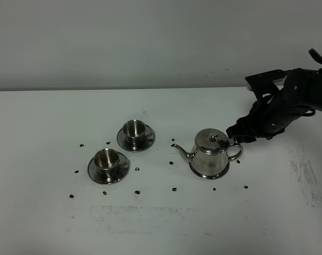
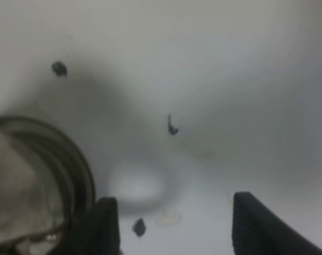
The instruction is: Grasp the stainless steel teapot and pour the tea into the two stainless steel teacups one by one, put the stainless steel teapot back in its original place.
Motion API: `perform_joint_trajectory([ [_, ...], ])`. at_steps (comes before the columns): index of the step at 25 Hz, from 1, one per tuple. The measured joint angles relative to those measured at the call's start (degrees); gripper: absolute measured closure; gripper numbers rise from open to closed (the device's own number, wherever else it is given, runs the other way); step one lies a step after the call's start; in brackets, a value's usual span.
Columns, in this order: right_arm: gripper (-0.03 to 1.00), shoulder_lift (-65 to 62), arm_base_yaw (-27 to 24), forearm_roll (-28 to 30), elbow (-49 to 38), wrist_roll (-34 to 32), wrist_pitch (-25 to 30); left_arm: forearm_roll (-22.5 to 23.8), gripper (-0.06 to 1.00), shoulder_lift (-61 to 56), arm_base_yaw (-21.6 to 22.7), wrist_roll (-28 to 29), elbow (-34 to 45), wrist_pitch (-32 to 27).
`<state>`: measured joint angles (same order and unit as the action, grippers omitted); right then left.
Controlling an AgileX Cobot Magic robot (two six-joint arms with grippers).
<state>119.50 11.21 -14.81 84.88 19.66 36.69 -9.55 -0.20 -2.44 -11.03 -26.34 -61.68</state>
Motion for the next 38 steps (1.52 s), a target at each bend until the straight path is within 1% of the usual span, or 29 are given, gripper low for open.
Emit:
perform_joint_trajectory([
  [7,0.49,-0.3,0.0,0.1,0.7,2.5,4.0,0.0,0.63,0.0,0.0,0.0,0.0,0.0],
  [18,0.49,-0.4,0.0,-0.9,1.0,6.5,8.3,0.0,0.63,0.0,0.0,0.0,0.0,0.0],
  [24,0.49,-0.5,0.0,-1.0,2.5,7.7,13.2,0.0,0.63,0.0,0.0,0.0,0.0,0.0],
  [27,0.49,-0.5,0.0,-1.2,2.8,7.9,14.8,0.0,0.63,0.0,0.0,0.0,0.0,0.0],
  [31,0.49,-0.5,0.0,-2.3,2.8,9.2,16.7,0.0,0.63,0.0,0.0,0.0,0.0,0.0],
  [38,0.49,-0.5,0.0,-5.5,2.8,10.3,18.4,0.0,0.63,0.0,0.0,0.0,0.0,0.0],
])
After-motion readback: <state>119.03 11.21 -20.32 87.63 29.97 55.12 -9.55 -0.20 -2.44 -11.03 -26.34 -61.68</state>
